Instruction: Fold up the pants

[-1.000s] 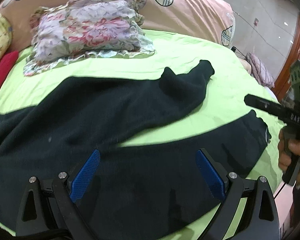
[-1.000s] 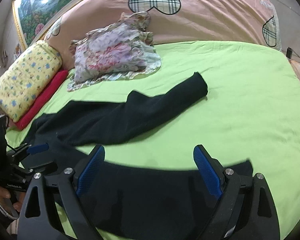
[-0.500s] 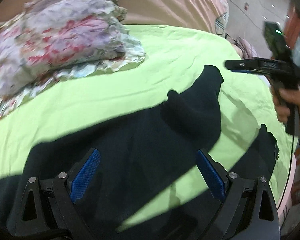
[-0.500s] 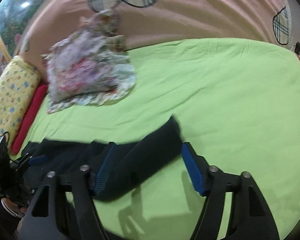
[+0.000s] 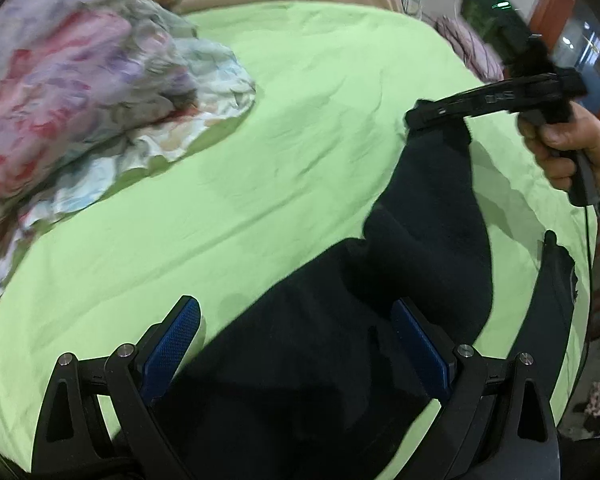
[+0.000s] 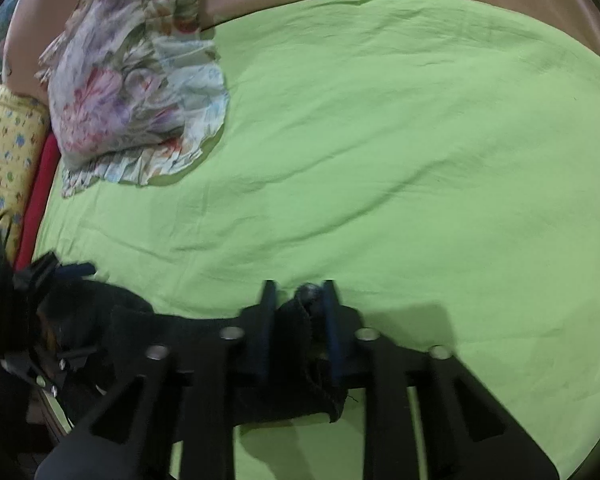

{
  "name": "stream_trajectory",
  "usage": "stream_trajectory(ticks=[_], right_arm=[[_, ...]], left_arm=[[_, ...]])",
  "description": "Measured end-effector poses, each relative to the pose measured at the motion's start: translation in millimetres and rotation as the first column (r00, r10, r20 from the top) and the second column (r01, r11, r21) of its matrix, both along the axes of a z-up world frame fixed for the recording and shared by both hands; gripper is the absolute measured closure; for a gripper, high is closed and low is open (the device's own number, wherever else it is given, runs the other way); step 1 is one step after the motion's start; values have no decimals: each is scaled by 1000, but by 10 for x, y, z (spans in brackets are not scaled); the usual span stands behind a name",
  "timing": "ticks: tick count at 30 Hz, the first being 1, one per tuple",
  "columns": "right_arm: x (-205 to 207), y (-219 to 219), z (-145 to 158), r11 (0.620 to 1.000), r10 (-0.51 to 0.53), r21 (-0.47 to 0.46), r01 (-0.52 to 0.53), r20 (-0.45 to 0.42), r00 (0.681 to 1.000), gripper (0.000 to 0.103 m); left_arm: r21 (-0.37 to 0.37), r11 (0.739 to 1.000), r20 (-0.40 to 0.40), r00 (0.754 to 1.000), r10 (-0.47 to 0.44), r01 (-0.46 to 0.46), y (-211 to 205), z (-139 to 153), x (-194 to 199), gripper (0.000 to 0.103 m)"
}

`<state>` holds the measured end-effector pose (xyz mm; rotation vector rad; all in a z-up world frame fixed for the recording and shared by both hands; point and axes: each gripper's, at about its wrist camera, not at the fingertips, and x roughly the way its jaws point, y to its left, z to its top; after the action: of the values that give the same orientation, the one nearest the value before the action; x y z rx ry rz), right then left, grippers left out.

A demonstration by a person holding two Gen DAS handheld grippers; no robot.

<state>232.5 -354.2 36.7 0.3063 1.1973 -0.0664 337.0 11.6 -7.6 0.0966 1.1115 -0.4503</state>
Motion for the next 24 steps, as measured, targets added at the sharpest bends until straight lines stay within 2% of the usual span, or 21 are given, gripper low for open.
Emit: stream_trajectory(ticks=[1,5,8,10,11,12,13,14,19,24], right_arm=[[-11,12,19,1000,14,-3,-14,6,1000,91],[-186,39,163,998,54,-31,-53,42,998,94],[-404,8,315,998,60,-42,-56,84,995,95],[-572,-37,425,998,61,-42,-56,123,991,95],[-692,-65,487,998,54,-42,-49,144,988,95],[-778,-87,517,998,44,-40,-38,155,987,95],[-854,-103,535,999,35,-36,-30,165,986,96],[-954,-117,544,999,26,-35,-21,171,985,96],[-1269,-149,464,999,-25,-15,28,181,983,96],[-1578,-140,479,996,-85,49,75,258,962,96]], left_arm=[[4,1000,-14,1000,-13,13,-19,-37,44,6],[59,997,-75,996,-55,59,-107,-245,180,6],[122,987,-67,993,-98,105,-229,-297,125,7],[116,984,-76,989,-124,132,-292,-300,66,23],[86,984,-88,985,-147,155,-321,-287,27,48],[58,984,-99,982,-162,169,-344,-268,-6,66],[66,983,-92,982,-163,170,-376,-237,-54,73],[81,981,-84,982,-167,174,-403,-218,-97,89],[58,979,-21,981,-194,195,-525,14,-531,93],[16,978,26,977,-210,210,-625,195,-1036,94]])
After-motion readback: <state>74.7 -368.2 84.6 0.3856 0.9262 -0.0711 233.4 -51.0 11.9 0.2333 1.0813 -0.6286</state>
